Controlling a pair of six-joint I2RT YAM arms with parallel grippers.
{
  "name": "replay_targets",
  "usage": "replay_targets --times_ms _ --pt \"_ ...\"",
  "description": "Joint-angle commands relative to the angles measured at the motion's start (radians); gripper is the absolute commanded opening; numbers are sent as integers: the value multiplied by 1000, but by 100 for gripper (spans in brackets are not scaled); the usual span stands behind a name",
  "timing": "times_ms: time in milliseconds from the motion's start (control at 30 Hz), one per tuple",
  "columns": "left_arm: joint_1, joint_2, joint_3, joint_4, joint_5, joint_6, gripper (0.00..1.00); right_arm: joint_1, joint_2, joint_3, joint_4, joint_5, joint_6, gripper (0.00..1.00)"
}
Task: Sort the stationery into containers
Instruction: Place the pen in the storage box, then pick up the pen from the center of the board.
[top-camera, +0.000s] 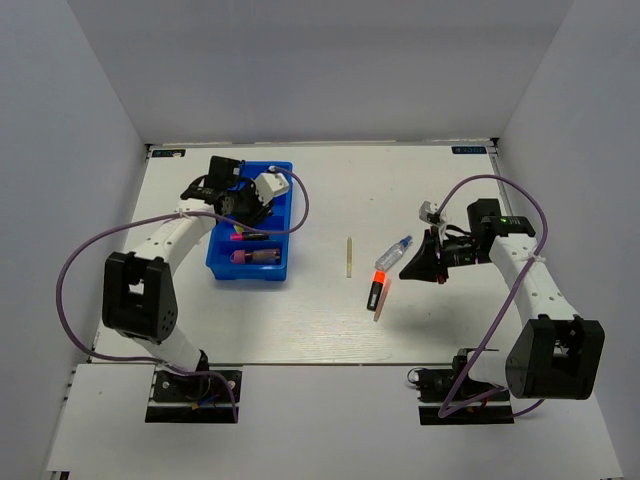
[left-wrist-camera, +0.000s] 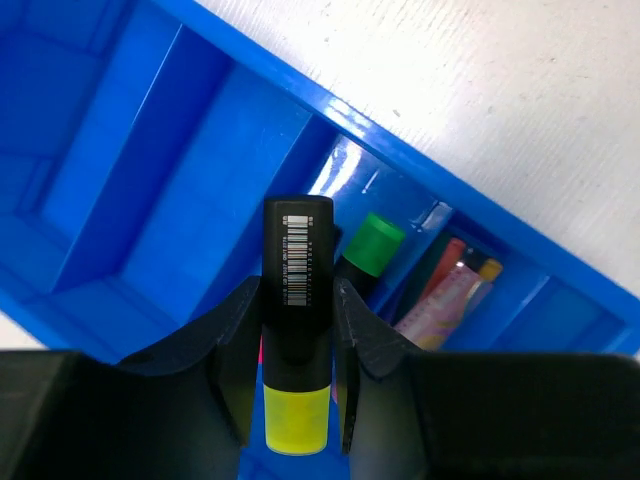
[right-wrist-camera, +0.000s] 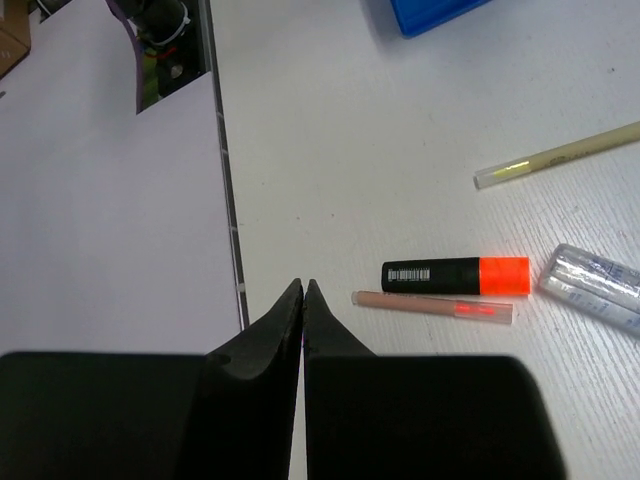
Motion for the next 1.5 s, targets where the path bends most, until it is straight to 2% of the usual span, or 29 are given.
replay_targets --times_ms 0,233,300,333,367,433,467,500,600,633,700,767,800,833,867,900,933,967,1000,1033,1067,1100,1133,1167,1233,1267,1300,1367,1467 --pt "37 41 56 5 154 71 0 -3 -13 -6 -43 -47 -87 3" --pt "51 137 68 23 154 117 0 -3 -2 -6 -46 -41 -93 8" --pt "51 156 67 33 143 121 0 -3 2 -5 -55 -35 -96 14" --pt "51 157 65 40 139 118 4 -3 2 -3 -55 -30 -96 22" --pt "51 162 64 58 126 113 9 -2 2 -2 -58 -29 -96 38" --pt "51 159 42 98 117 84 32 -2 2 2 -60 -24 -93 50" --pt "54 151 35 138 94 76 45 -3 2 2 -64 -22 -93 70" --pt "54 139 1 158 83 61 74 -3 -2 3 -61 -21 -90 90" --pt "51 102 -22 243 62 15 85 -6 -13 -5 -28 -15 -38 91" --pt "52 95 -34 264 47 1 92 -3 -21 -20 35 -9 53 91" --pt "49 52 -28 278 24 -74 93 -5 -25 -40 98 -4 142 91" --pt "46 10 -37 281 16 -121 93 1 5 -40 82 -3 164 91" --pt "48 -32 -47 286 -8 -178 88 3 17 -32 72 2 171 89" --pt "46 -49 -66 308 -18 -209 74 12 65 -2 46 22 189 78" --pt "46 -100 -83 312 -29 -279 58 14 80 15 8 36 180 59" --pt "37 -147 -94 304 -76 -386 39 21 96 70 -4 68 183 1" --pt "32 -189 -97 277 -94 -510 16 34 128 84 -26 71 92 0" --pt "25 -201 -88 234 -102 -549 7 49 149 95 -85 71 50 0" --pt "-6 -238 -73 92 -102 -645 4 58 159 98 -96 112 7 0" --pt "-17 -249 -64 47 -127 -684 4 76 165 95 -93 117 -147 0" --pt "-29 -258 -51 4 -119 -712 8 83 183 92 -226 116 -460 6" --pt "-63 -272 -56 -97 -92 -762 16 87 192 74 -244 144 -578 22" --pt "-75 -322 -83 -121 -41 -768 28 92 202 74 -265 198 -765 41" --pt "-101 -342 -124 -142 -27 -772 46 110 243 77 -249 246 -859 43" --pt "-130 -449 -204 -191 3 -760 60 124 274 133 -225 309 -932 47" --pt "-143 -482 -267 -196 4 -763 72 133 324 174 -221 348 -981 49" --pt "-149 -554 -336 -196 4 -769 77 159 341 198 -215 372 -1035 51" --pt "-164 -707 -467 -161 34 -768 100 190 380 258 -187 465 -1101 54" --pt "-167 -884 -613 -89 92 -766 100 265 450 305 -144 577 -1190 55"
